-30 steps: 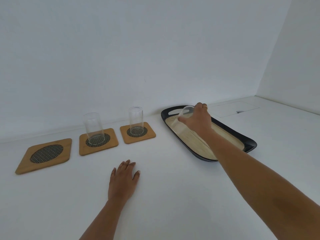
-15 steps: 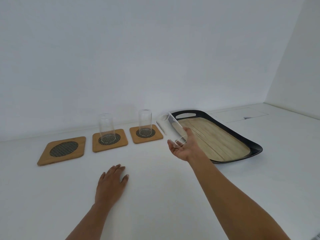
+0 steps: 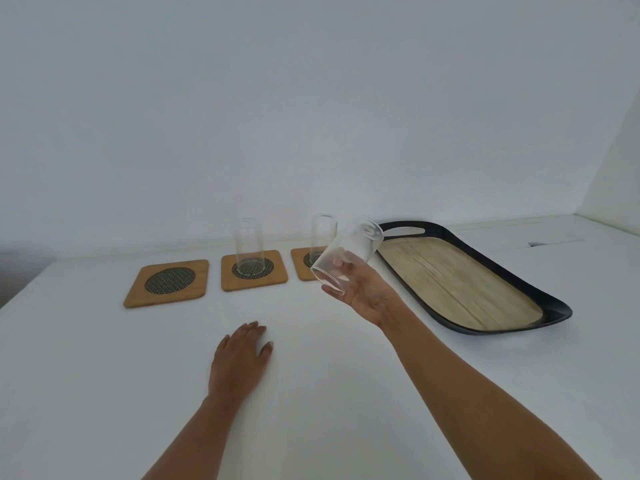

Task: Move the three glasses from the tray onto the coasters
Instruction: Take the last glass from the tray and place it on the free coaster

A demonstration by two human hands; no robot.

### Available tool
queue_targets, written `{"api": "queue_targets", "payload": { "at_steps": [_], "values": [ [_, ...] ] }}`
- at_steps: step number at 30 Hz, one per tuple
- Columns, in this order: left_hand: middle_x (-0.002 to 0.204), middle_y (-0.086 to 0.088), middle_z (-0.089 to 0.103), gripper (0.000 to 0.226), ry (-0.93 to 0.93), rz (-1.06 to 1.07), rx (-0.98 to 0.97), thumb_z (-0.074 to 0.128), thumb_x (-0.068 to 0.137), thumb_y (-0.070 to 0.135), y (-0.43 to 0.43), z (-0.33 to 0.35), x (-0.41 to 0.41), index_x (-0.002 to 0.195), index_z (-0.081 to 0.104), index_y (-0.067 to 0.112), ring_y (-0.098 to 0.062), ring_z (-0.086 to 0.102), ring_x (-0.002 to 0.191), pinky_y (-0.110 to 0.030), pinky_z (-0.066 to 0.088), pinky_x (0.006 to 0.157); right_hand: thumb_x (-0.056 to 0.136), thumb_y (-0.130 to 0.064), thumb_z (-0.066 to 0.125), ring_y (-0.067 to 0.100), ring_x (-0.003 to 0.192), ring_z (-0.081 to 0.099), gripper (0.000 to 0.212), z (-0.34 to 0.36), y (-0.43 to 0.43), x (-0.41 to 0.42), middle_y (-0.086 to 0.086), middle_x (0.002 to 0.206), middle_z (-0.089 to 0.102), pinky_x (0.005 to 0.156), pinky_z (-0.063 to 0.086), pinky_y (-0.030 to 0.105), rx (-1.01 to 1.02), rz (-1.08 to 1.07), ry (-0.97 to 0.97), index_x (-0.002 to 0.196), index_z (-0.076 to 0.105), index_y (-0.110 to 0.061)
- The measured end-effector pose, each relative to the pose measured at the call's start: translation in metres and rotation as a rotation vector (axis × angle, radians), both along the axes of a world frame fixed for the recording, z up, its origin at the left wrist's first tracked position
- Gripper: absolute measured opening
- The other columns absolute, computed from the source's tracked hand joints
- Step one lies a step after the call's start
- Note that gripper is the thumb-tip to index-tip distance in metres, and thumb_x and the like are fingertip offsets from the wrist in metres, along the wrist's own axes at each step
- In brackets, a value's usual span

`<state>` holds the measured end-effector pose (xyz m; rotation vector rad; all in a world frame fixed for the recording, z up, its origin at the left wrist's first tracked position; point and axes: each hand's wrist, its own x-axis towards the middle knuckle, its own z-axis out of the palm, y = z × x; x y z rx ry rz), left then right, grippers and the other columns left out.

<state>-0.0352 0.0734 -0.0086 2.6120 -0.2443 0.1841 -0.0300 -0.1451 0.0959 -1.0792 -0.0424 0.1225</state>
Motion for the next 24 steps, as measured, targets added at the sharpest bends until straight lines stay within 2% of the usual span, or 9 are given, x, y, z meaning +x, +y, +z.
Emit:
{"api": "queue_targets", "payload": {
  "at_steps": [1, 4, 8, 11, 13, 15, 18, 21, 24],
  "values": [
    [0.150, 0.004, 0.034, 0.043, -0.004, 0.003, 0.015, 0.041, 0.094, 0.034, 0.001, 0.001, 0.001, 0.136, 0.040, 0.022, -0.011, 0.025, 0.142, -0.035, 0.016, 0.117, 0.066, -0.021, 0.076, 0.030, 0.106, 0.060, 0.034, -0.002, 0.002, 0.002, 0.006, 0.114, 0.056, 0.083, 0.052, 0.035, 0.003, -0.004, 0.011, 0.094, 0.058, -0.017],
    [0.152, 0.003, 0.032, 0.045, -0.008, 0.048, 0.067, 0.040, 0.094, 0.039, 0.012, 0.001, 0.004, 0.137, 0.037, 0.024, -0.013, 0.024, 0.142, -0.039, 0.016, 0.118, 0.053, -0.049, 0.085, 0.026, 0.102, 0.066, 0.086, -0.007, 0.011, 0.011, 0.005, 0.123, 0.059, 0.078, 0.058, 0.036, 0.020, -0.056, 0.081, 0.126, 0.053, -0.016],
    [0.153, 0.001, 0.028, 0.049, 0.019, 0.152, 0.082, 0.038, 0.094, 0.041, 0.043, 0.001, 0.010, 0.139, 0.033, 0.024, -0.016, 0.020, 0.144, -0.041, 0.014, 0.118, 0.074, -0.058, 0.064, 0.027, 0.098, 0.060, 0.054, -0.006, 0.024, 0.019, 0.007, 0.102, 0.059, 0.080, 0.051, 0.034, -0.038, -0.130, 0.062, 0.108, 0.054, -0.017],
    [0.154, -0.001, 0.028, 0.049, 0.036, 0.216, 0.074, 0.037, 0.094, 0.041, 0.066, 0.001, 0.011, 0.139, 0.034, 0.023, -0.018, 0.020, 0.144, -0.043, 0.014, 0.118, 0.084, -0.049, 0.061, 0.025, 0.116, 0.055, 0.034, -0.005, 0.035, 0.027, 0.004, 0.121, 0.058, 0.090, 0.044, 0.036, -0.192, -0.140, 0.065, 0.106, 0.059, -0.023],
    [0.153, -0.001, 0.029, 0.049, 0.040, 0.249, 0.067, 0.038, 0.094, 0.041, 0.079, 0.002, 0.012, 0.139, 0.034, 0.021, -0.018, 0.020, 0.144, -0.043, 0.014, 0.118, 0.084, -0.041, 0.064, 0.023, 0.120, 0.050, 0.017, 0.001, 0.046, 0.032, -0.002, 0.118, 0.058, 0.093, 0.039, 0.039, -0.398, -0.142, 0.074, 0.096, 0.061, -0.029],
    [0.153, -0.001, 0.030, 0.048, 0.042, 0.269, 0.072, 0.038, 0.094, 0.040, 0.093, 0.002, 0.014, 0.139, 0.035, 0.021, -0.018, 0.021, 0.143, -0.042, 0.014, 0.118, 0.081, -0.035, 0.069, 0.023, 0.117, 0.049, 0.029, 0.004, 0.055, 0.040, 0.000, 0.113, 0.057, 0.092, 0.037, 0.040, -0.621, -0.117, 0.083, 0.105, 0.060, -0.020],
    [0.151, 0.000, 0.033, 0.047, 0.032, 0.293, 0.080, 0.039, 0.094, 0.038, 0.113, 0.003, 0.016, 0.137, 0.037, 0.020, -0.017, 0.025, 0.142, -0.042, 0.017, 0.118, 0.075, -0.030, 0.076, 0.019, 0.114, 0.048, 0.061, 0.009, 0.071, 0.050, 0.002, 0.127, 0.052, 0.088, 0.038, 0.032, -0.842, -0.049, 0.024, 0.126, 0.047, -0.012],
    [0.151, -0.001, 0.033, 0.046, 0.041, 0.343, 0.072, 0.039, 0.094, 0.037, 0.131, 0.004, 0.020, 0.137, 0.038, 0.019, -0.018, 0.024, 0.142, -0.042, 0.017, 0.117, 0.071, -0.026, 0.079, 0.017, 0.109, 0.052, 0.061, 0.017, 0.090, 0.063, 0.001, 0.121, 0.057, 0.083, 0.039, 0.026, -1.098, 0.025, -0.139, 0.122, 0.050, -0.012],
    [0.152, -0.004, 0.031, 0.048, 0.059, 0.401, 0.098, 0.037, 0.094, 0.039, 0.141, 0.005, 0.023, 0.138, 0.036, 0.019, -0.021, 0.020, 0.143, -0.046, 0.016, 0.117, 0.064, -0.041, 0.077, 0.017, 0.093, 0.053, 0.061, 0.026, 0.113, 0.079, 0.001, 0.099, 0.059, 0.075, 0.037, 0.025, -1.461, -0.058, -0.279, 0.113, 0.058, -0.010]
  ]
}}
